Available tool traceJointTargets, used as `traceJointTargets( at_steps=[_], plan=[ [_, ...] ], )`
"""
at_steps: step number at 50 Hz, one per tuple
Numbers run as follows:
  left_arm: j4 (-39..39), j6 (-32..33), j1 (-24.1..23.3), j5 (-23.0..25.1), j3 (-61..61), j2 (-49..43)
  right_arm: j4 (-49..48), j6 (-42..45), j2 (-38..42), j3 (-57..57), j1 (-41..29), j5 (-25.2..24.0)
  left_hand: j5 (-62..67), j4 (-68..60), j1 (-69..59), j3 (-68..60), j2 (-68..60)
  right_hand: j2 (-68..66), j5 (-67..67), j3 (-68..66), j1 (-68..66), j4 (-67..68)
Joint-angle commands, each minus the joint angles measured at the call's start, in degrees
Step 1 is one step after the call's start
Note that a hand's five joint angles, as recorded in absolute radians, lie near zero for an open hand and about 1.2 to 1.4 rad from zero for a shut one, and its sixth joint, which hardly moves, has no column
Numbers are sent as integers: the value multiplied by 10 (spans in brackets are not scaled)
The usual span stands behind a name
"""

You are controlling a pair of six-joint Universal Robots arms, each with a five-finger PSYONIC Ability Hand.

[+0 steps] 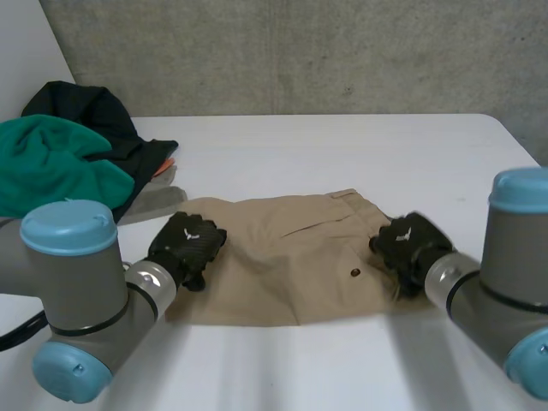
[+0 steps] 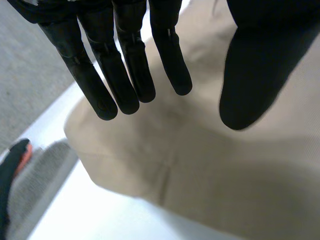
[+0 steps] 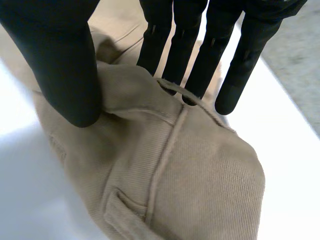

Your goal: Fold the laundry.

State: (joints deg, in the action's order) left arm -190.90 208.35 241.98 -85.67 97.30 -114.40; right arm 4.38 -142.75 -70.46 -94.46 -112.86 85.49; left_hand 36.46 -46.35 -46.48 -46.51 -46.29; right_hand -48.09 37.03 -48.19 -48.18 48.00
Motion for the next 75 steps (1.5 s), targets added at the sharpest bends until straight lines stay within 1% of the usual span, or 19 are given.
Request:
traceJointTargets(
  at_steps=[1, 2, 3, 7, 13, 17, 24, 33, 34, 36, 37, 39, 42, 45, 48, 50, 58, 68, 75],
  plan=[
    [42, -19, -9, -14, -40, 59, 68, -96, -31, 102, 21, -2, -51, 50, 51, 51, 49, -4, 15, -3, -4, 5],
    [51, -23, -8, -17, -44, 65, 78, -103, -31, 116, 24, -5, -96, 95, 96, 97, 95, 27, -17, 28, 28, -26],
    [65, -35, -4, -20, -54, 71, 97, -114, -28, 145, 30, -14, -165, 164, 165, 166, 163, 116, -105, 117, 117, -115],
    [108, -86, 9, -20, -94, 86, 139, -125, 6, 240, 29, -38, -244, 243, 245, 245, 243, 165, -155, 166, 166, -165],
    [160, -142, 23, -19, -131, 82, 168, -126, 111, 373, 19, -48, -253, 252, 253, 254, 251, 181, -170, 182, 182, -180],
    [170, -152, 28, -19, -132, 66, 192, -116, 223, 477, 10, -56, -253, 252, 253, 254, 251, 177, -167, 178, 178, -176],
    [171, -146, 32, -18, -128, 53, 195, -65, 331, 548, 7, -65, -253, 252, 253, 254, 251, 171, -160, 172, 172, -170],
    [168, -135, 42, -8, -125, 47, 172, -28, 388, 551, 5, -87, -265, 264, 265, 265, 263, 172, -162, 173, 173, -171],
    [168, -134, 43, -8, -125, 47, 166, -28, 392, 552, 5, -87, -265, 264, 265, 265, 263, 169, -158, 170, 170, -168],
    [166, -133, 46, -8, -125, 43, 147, -31, 398, 553, 6, -88, -268, 267, 269, 269, 267, 45, -34, 46, 46, -44],
    [165, -133, 46, -8, -125, 42, 143, -31, 400, 554, 7, -88, -268, 267, 269, 269, 267, -57, 68, -56, -56, 58],
    [165, -131, 48, -10, -125, 39, 129, -30, 393, 565, 6, -87, -272, 271, 272, 272, 270, -318, 329, -317, -317, 319],
    [165, -131, 52, -12, -125, 34, 113, -50, 372, 568, 10, -79, -272, 271, 272, 272, 270, -319, 330, -318, -318, 320],
    [163, -131, 56, -15, -125, 27, 94, -105, 308, 541, 5, -74, -272, 271, 272, 272, 270, -319, 330, -318, -318, 320],
    [156, -130, 59, -20, -131, 13, 85, -138, 193, 487, 0, -76, -272, 271, 272, 272, 270, -319, 330, -318, -318, 320],
    [151, -131, 59, -23, -137, 2, 78, -141, 140, 450, -3, -77, -275, 274, 275, 276, 273, -319, 330, -318, -318, 320],
    [147, -143, 46, -30, -172, -50, 73, -126, 27, 361, -28, -64, -324, 323, 324, 324, 322, -319, 330, -318, -318, 320],
    [130, -203, 31, -9, -207, -98, 113, -159, -41, 311, -47, -59, -342, 341, 343, 343, 341, -319, 330, -318, -318, 320],
    [153, -272, 0, 37, -258, -143, 113, -170, -58, 296, -62, -58, -331, 330, 331, 331, 329, -319, 330, -318, -318, 320]
  ],
)
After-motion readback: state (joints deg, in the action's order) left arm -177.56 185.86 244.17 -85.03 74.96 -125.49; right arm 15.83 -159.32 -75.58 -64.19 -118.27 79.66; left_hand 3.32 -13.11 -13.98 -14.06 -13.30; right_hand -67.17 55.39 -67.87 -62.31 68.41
